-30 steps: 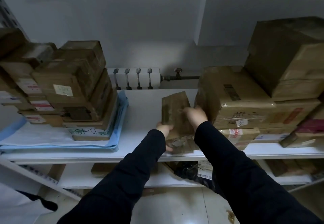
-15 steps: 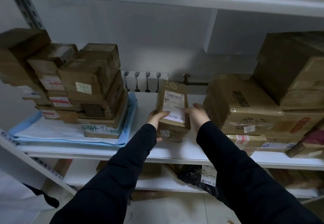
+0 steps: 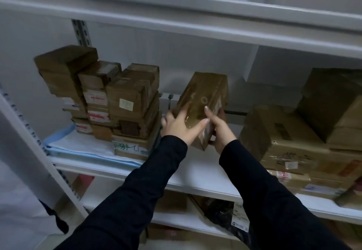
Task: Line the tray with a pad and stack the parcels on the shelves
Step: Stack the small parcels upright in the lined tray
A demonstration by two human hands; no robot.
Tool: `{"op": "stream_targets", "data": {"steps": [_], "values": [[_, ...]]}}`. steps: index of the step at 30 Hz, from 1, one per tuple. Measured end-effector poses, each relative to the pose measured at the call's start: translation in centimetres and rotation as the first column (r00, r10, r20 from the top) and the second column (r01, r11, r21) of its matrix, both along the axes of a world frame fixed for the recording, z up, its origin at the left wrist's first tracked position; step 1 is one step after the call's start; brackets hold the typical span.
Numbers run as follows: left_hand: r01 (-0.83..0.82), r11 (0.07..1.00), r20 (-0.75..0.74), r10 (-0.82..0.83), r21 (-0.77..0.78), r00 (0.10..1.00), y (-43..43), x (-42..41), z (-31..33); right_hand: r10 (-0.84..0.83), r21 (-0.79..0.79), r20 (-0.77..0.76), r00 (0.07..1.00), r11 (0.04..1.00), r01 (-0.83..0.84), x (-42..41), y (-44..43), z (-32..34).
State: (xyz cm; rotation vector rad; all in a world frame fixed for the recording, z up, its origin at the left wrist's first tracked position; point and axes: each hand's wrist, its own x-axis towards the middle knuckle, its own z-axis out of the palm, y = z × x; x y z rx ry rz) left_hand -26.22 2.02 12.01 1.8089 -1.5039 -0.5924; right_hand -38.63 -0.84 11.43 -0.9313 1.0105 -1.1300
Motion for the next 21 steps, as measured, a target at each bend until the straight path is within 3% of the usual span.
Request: {"op": "stream_targets", "data": {"steps": [3, 7, 13, 18, 21], "values": [[0.048, 0.975, -0.178, -0.087, -0.216, 0.98, 0.3, 1.6, 2.3, -0.051, 0.02, 0.037, 0.998, 0.999, 0.051, 0.9, -0.1, 1.6], [0.011, 0.925, -0.354, -0.157, -0.379, 0.922, 0.7, 4.3, 5.3, -0.022, 0.013, 0.248, 0.968, 1.0, 0.02, 2.3, -0.6, 4.5], [0.075, 0.887, -0.359, -0.26, -0.455, 0.897, 0.7, 8.3, 7.7, 0.045, 0.001, 0.177, 0.983, 0.999, -0.046, 6.5, -1.7, 8.8], [-0.001, 0.888, -0.432, -0.223, -0.459, 0.874, 0.3, 12.6, 9.6, 0.12, -0.179, 0.221, 0.968, 0.98, -0.081, 11.0, -1.4, 10.3], [-0.067, 0.884, -0.489, -0.191, -0.462, 0.851, 0.0, 14.7, 9.7, 0.153, -0.253, 0.142, 0.978, 0.961, -0.114, 13.3, -1.2, 10.6]]}}
